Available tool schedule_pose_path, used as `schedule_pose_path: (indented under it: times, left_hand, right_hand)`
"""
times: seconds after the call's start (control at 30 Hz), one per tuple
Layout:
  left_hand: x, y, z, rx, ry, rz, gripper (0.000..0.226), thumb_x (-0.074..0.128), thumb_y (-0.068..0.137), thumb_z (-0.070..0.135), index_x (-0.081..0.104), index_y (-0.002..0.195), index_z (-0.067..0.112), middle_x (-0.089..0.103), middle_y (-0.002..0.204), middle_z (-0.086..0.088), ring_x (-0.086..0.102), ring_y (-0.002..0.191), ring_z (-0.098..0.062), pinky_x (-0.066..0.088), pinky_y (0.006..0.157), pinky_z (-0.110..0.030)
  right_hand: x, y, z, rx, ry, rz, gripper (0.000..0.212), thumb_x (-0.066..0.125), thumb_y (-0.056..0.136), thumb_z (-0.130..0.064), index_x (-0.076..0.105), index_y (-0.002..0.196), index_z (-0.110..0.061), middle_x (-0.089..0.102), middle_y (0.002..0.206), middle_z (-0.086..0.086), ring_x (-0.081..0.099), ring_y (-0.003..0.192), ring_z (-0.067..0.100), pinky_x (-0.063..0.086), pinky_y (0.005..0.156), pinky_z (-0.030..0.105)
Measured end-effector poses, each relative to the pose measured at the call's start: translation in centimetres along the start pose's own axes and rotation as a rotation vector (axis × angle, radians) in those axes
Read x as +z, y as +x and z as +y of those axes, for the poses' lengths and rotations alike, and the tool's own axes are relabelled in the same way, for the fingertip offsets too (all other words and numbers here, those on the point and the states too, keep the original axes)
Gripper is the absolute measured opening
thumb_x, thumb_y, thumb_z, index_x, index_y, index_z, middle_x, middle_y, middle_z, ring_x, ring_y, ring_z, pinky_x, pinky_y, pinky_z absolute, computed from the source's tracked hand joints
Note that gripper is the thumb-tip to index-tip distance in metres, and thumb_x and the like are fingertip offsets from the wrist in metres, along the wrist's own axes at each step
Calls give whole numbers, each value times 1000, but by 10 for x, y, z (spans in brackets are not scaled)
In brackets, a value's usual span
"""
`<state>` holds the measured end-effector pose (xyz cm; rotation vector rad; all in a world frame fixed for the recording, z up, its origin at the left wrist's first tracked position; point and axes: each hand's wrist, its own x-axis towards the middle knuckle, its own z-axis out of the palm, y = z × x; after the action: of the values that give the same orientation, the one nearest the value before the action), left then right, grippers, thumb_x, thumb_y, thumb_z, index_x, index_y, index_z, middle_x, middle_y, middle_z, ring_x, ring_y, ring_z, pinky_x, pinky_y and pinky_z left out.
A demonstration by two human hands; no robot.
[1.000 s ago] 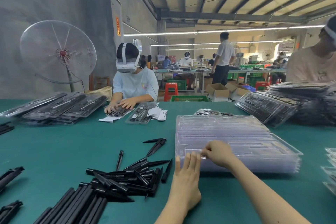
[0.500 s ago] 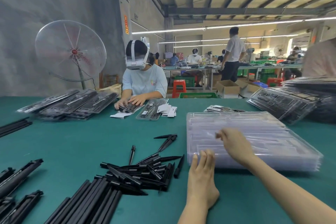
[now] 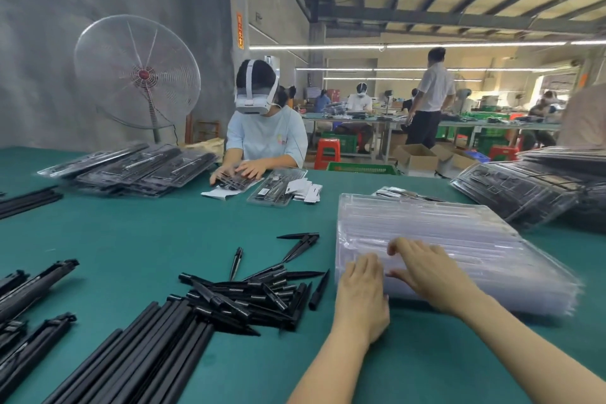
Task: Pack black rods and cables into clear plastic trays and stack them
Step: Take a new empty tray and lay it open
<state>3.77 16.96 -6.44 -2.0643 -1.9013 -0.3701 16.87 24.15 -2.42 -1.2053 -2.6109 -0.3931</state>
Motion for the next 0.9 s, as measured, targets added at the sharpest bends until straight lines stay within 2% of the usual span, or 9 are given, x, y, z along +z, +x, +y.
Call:
schedule_pose_path:
  times: [0.07, 0.13, 0.23, 0.33, 0.43, 0.53, 0.6, 0.73, 0.9]
  left_hand:
    - [-2, 5, -6, 20, 39, -6, 49, 39, 98, 28, 28, 140, 5, 24, 148, -13, 19, 138, -29, 5, 117, -44]
    - [-1, 8, -14, 57, 67, -6, 46, 42, 98, 28, 31, 138, 8, 17, 153, -13, 11, 143, -29, -4, 118, -43]
    - [-7, 18, -21, 72, 45, -67, 47, 49, 96, 30, 35, 138, 13, 26, 150, -17, 21, 140, -32, 7, 117, -39]
    - [-9, 26, -18, 66, 14, -146, 62, 53, 94, 35, 26, 146, 16, 41, 141, -16, 32, 132, -33, 17, 114, -39]
    - [-8, 26, -18, 72, 4, -185, 70, 54, 94, 37, 17, 150, 18, 36, 145, -16, 27, 137, -32, 13, 117, -39]
    - [-12, 30, -22, 62, -58, -243, 73, 53, 96, 32, 9, 153, 21, 18, 157, -14, 14, 146, -28, 9, 120, -37]
    - [-14, 34, -22, 54, -91, -282, 67, 52, 98, 27, 15, 153, 22, 11, 160, -13, 10, 147, -26, 8, 119, -36]
    - [-13, 35, -21, 11, -143, -298, 59, 54, 97, 21, 26, 149, 23, 13, 159, -14, 14, 146, -28, 12, 119, -38]
    - [-13, 36, -18, -11, -115, -296, 54, 53, 97, 22, 30, 147, 22, 20, 156, -13, 21, 143, -29, 20, 114, -37]
  right_hand:
    - [0, -2, 4, 24, 21, 30, 34, 43, 97, -47, 37, 126, -30, 48, 133, -17, 45, 123, 8, 33, 92, 28]
    - [-6, 3, 4, 86, 166, 106, 28, 45, 97, -43, 43, 121, -27, 55, 128, -11, 51, 117, 14, 39, 89, 32]
    - [-14, 9, 3, 169, 315, 189, 31, 48, 96, -43, 49, 119, -23, 60, 121, -4, 55, 108, 22, 46, 83, 38]
    - [-12, 5, 6, 147, 82, 17, 41, 39, 97, -51, 43, 132, -30, 60, 127, -8, 58, 112, 21, 47, 81, 35]
    - [-4, 1, 7, 124, -84, -29, 32, 35, 102, -41, 47, 127, -27, 60, 125, -8, 58, 111, 19, 46, 79, 33]
    - [-4, 1, 6, 210, 3, 66, 23, 37, 102, -32, 52, 114, -20, 66, 117, -3, 62, 102, 27, 41, 69, 33]
    - [-13, 2, 7, 267, 112, 144, 24, 40, 101, -33, 55, 107, -15, 69, 108, 5, 63, 95, 33, 40, 65, 35]
    - [-46, -5, 22, 271, 325, 314, 24, 49, 98, -31, 58, 92, -9, 69, 88, 16, 61, 80, 38, 48, 63, 42]
    - [-72, -38, 36, 204, 310, 443, 18, 56, 94, -23, 64, 90, -7, 71, 84, 9, 64, 75, 37, 49, 60, 45]
